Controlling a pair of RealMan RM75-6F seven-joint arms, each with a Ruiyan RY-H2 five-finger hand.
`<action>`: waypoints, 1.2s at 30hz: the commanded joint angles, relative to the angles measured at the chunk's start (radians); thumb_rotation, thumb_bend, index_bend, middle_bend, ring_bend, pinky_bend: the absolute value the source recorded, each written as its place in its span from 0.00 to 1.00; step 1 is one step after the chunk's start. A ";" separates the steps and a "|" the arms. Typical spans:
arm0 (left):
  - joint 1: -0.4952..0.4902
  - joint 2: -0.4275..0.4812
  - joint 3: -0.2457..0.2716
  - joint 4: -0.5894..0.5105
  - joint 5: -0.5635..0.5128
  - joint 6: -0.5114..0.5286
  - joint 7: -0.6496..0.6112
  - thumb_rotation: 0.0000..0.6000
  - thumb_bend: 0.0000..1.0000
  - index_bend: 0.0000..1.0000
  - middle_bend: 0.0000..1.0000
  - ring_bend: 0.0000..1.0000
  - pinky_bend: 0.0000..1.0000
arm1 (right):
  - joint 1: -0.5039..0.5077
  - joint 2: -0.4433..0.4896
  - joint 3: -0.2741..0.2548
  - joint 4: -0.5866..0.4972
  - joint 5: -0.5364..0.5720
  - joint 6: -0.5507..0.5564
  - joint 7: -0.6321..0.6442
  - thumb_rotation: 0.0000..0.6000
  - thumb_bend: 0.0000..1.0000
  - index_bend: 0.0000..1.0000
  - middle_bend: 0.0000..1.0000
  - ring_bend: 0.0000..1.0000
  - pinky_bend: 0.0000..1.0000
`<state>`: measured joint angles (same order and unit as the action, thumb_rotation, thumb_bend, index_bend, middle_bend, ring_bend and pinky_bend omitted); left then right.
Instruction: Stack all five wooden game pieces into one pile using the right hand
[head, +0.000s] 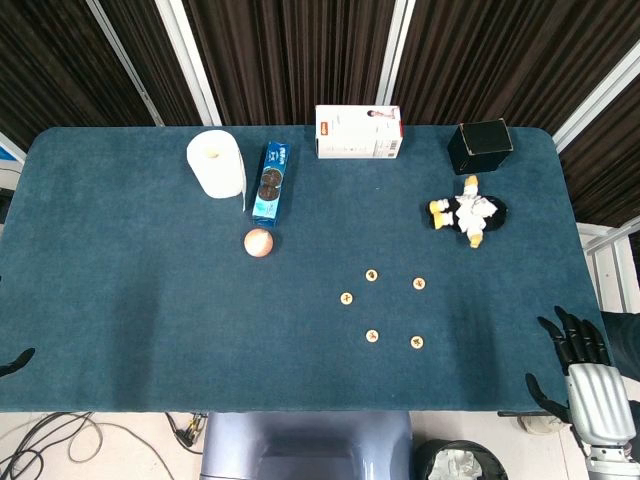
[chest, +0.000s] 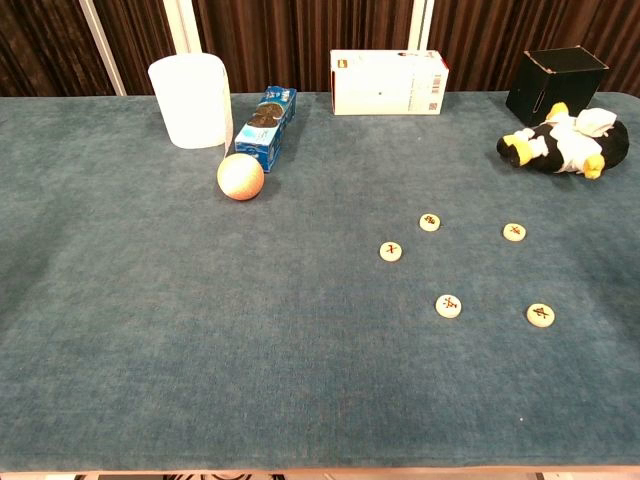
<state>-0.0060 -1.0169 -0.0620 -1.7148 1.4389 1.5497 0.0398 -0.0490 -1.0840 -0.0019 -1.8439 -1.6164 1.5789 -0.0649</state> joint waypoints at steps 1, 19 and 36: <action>0.000 -0.001 0.000 0.000 0.002 0.002 -0.002 1.00 0.11 0.03 0.00 0.00 0.00 | 0.042 0.065 -0.017 -0.112 0.058 -0.122 -0.083 1.00 0.41 0.14 0.00 0.00 0.00; -0.002 -0.002 -0.003 -0.003 -0.012 -0.008 0.004 1.00 0.11 0.03 0.00 0.00 0.00 | 0.274 -0.087 0.081 -0.203 0.466 -0.413 -0.420 1.00 0.41 0.24 0.00 0.00 0.00; -0.003 0.005 -0.008 -0.002 -0.029 -0.016 -0.012 1.00 0.11 0.03 0.00 0.00 0.00 | 0.381 -0.388 0.123 0.010 0.644 -0.395 -0.495 1.00 0.41 0.32 0.00 0.00 0.00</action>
<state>-0.0093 -1.0118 -0.0697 -1.7168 1.4105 1.5337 0.0284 0.3281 -1.4671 0.1229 -1.8388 -0.9725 1.1826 -0.5568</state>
